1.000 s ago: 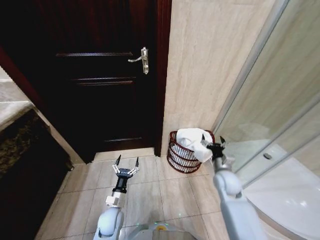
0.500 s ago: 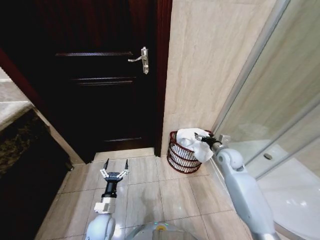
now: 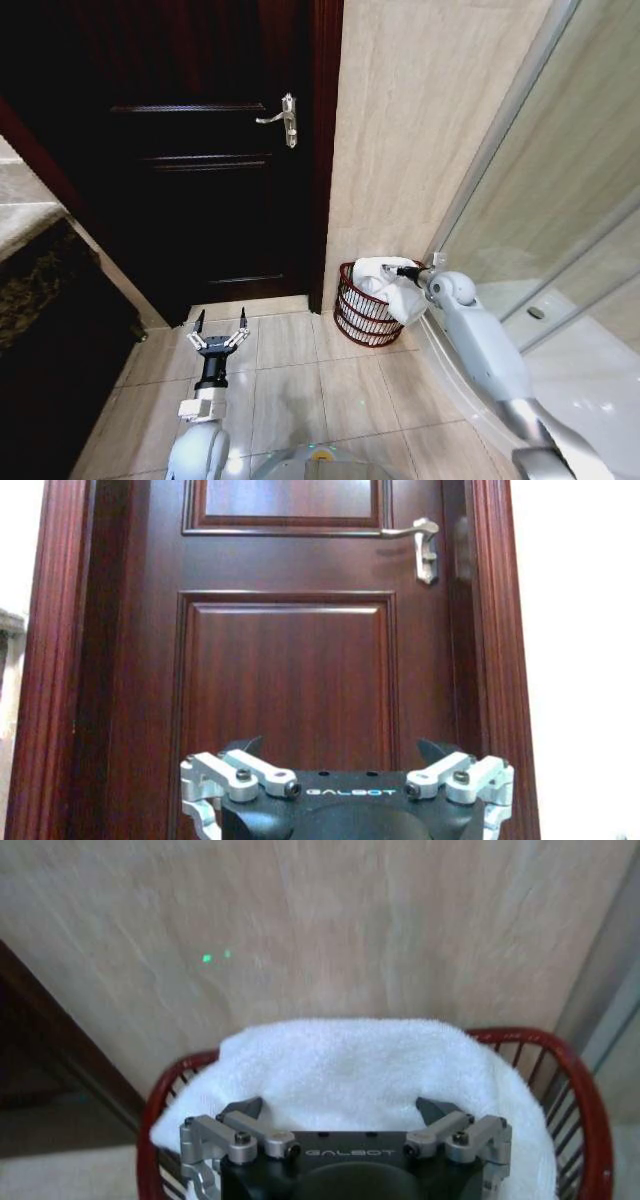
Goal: Discard the used towel into the hamper.
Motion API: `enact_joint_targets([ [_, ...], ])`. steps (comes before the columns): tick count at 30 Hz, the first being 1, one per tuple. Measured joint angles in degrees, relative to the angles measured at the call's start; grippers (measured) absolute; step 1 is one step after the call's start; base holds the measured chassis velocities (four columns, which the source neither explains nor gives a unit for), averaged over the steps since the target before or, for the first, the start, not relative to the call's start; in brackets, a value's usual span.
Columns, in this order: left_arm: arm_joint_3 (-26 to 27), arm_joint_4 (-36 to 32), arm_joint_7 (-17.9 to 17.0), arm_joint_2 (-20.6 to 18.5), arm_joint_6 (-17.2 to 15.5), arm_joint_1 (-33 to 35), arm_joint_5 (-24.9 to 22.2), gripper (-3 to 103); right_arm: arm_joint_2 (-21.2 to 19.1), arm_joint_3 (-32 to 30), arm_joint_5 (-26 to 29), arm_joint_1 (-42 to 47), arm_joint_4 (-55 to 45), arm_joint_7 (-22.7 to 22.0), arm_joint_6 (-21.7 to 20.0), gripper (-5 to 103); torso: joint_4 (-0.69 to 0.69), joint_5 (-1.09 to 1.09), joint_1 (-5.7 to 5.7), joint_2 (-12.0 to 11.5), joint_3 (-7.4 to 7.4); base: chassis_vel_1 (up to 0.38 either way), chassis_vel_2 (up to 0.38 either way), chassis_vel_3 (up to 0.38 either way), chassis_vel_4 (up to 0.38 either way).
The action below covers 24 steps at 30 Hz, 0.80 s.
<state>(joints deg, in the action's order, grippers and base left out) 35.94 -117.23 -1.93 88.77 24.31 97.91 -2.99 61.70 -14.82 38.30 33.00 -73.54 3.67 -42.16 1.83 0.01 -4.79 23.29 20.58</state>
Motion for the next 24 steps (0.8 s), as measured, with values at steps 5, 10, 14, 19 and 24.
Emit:
enact_joint_targets([
  [5,1.0,-0.2,0.0,-0.6,0.1,0.2,-0.1,100,1.3,2.3,-2.8,-4.8,9.9,5.6,0.0,100,0.00,-0.01,0.00,0.0,0.00,0.000,0.000,0.000,0.000],
  [10,1.4,-0.8,-0.2,-0.2,0.5,0.4,-0.2,100,2.2,4.8,-4.2,-9.1,17.9,8.5,0.1,100,0.01,-0.02,0.00,0.0,-0.01,0.000,0.000,0.000,0.000],
  [14,1.8,-1.8,-0.5,0.5,1.3,1.0,-0.2,100,3.0,6.8,-8.9,-11.4,22.7,12.1,0.2,100,0.01,-0.03,0.00,0.0,-0.01,0.000,0.000,0.000,0.000],
  [19,2.1,-1.9,-0.9,0.8,2.1,1.5,0.0,100,3.9,7.6,-13.3,-11.8,25.2,14.1,0.3,100,0.01,-0.01,0.00,0.0,-0.01,0.000,0.000,0.000,0.000],
  [24,2.6,-2.9,-1.1,1.1,2.7,2.7,0.1,100,5.1,7.7,-17.9,-12.2,27.5,15.7,0.3,100,0.02,-0.02,0.00,0.0,-0.01,0.000,0.000,0.000,0.000],
])
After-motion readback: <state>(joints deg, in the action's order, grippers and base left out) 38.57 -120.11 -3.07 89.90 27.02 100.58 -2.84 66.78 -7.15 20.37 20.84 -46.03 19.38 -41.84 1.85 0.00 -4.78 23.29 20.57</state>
